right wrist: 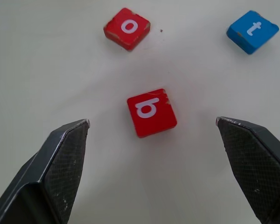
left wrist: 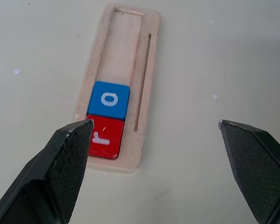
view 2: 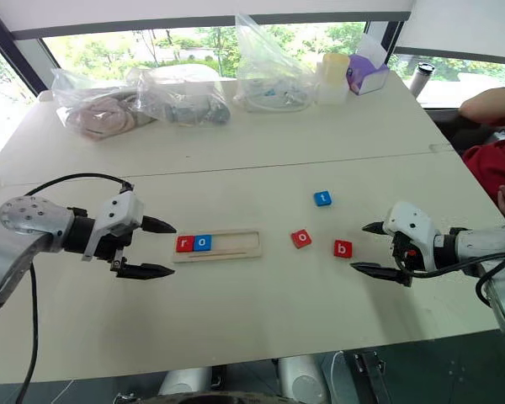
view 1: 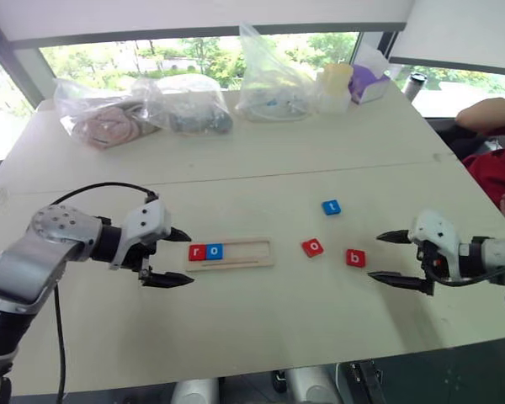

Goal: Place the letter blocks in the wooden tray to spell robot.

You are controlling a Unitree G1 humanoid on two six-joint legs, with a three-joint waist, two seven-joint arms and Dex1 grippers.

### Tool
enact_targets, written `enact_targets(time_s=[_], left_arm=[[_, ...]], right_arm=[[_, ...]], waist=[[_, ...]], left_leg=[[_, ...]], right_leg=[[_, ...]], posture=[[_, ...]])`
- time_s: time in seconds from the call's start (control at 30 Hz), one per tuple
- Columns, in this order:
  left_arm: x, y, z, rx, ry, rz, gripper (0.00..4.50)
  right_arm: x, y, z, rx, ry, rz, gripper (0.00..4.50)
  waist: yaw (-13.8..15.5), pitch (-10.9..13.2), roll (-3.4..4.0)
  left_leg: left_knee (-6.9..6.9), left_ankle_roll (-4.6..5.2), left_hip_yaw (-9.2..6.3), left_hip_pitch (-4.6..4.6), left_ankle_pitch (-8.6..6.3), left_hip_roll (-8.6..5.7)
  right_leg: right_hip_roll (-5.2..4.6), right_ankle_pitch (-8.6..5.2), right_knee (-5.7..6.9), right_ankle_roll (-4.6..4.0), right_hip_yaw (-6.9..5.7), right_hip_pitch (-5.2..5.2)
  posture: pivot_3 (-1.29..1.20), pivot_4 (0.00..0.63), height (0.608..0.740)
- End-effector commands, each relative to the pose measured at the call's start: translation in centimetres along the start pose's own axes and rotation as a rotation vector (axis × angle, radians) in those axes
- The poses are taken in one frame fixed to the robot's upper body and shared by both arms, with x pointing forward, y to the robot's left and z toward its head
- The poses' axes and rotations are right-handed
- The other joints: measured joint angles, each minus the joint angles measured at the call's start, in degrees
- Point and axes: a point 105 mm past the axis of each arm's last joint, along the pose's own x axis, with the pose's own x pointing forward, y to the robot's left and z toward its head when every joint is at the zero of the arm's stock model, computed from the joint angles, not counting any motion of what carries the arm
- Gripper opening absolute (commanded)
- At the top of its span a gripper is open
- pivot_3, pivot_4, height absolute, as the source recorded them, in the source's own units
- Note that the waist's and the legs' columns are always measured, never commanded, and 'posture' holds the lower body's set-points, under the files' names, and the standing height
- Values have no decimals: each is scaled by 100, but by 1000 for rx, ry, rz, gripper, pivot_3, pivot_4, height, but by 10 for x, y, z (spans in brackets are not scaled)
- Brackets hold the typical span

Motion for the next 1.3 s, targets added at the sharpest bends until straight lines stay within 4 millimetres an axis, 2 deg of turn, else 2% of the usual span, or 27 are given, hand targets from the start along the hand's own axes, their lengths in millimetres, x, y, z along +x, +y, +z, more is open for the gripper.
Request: enact_targets(time_s=[0.03,0.33,0.43,0.57,0.6,0.67,0.77,0.83,0.9,0.93,1.0,1.07,1.13,1.3], left_arm=[[-6,0,5,20,-9,32,4500],[-8,-1,-8,-14,35,67,4500],[-8,0,-10,-22,35,75,4500],[-8,-1,-13,-30,42,79,4500],[-9,-1,-14,-35,45,83,4500],[-11,1,-17,-44,50,94,4500],[-18,5,-23,-58,71,113,4500],[-24,7,-28,-68,92,126,4500],[-29,8,-31,-75,105,132,4500],[-31,8,-32,-76,106,132,4500],[-31,8,-31,-75,104,132,4500],[-27,9,-32,-70,102,141,4500],[-24,9,-32,-69,99,144,4500],[-24,3,-42,-79,138,157,4500]], right_arm=[[2,-7,1,-77,2,9,4490],[24,-13,-5,-91,-27,60,4490],[31,-6,-6,-81,-41,104,3601],[33,-3,-12,-67,-39,128,1527],[33,-4,-13,-64,-40,120,1136],[32,-6,-9,-61,-48,106,1155],[32,-12,18,-58,-126,93,1155],[35,-12,57,-82,-206,116,1155],[43,-5,100,-136,-267,167,1155],[47,-1,113,-152,-279,183,1155],[62,0,125,-196,-254,172,1155],[102,14,150,-209,-290,184,1155],[122,22,165,-208,-301,193,1155],[150,35,177,-201,-269,183,1155]], waist=[[10,0,0],[17,1,2],[18,0,2],[22,0,2],[23,0,2],[26,-1,2],[16,0,3],[-15,2,5],[-54,4,8],[-67,4,8],[-17,-2,-2],[14,-9,-14],[17,-6,-10],[40,-5,-9]], left_leg=[[0,0,-1,-1,0,0],[-1,0,-3,-6,0,0],[1,-1,-1,-4,1,-1],[2,-2,-1,-1,1,-1],[2,-2,-1,-1,1,0],[3,-2,-1,-1,1,0],[4,-2,-1,1,1,0],[7,-2,1,3,1,0],[7,-3,6,3,2,1],[7,-4,5,4,2,3],[7,-6,-2,4,4,4],[7,-6,-19,5,3,9],[7,-7,-22,2,4,11],[9,-16,-15,-11,9,3]], right_leg=[[0,1,2,0,1,0],[0,20,3,-13,6,-4],[0,21,6,-18,8,-4],[0,22,8,-17,9,-1],[0,22,8,-16,8,-1],[0,23,8,-16,9,0],[0,23,11,-17,9,0],[1,23,18,-18,12,-3],[5,25,27,-18,21,-14],[10,26,37,-15,25,-22],[13,28,58,-11,22,-29],[20,21,70,-23,7,-28],[22,13,79,-39,4,-34],[3,20,89,-30,5,-46]], posture=[[0,150,740],[0,150,740],[0,150,740],[0,150,740],[0,150,740],[0,150,740],[0,150,740],[0,150,740],[0,150,740],[0,150,740],[0,150,740],[0,150,740],[0,150,740],[0,150,740]])
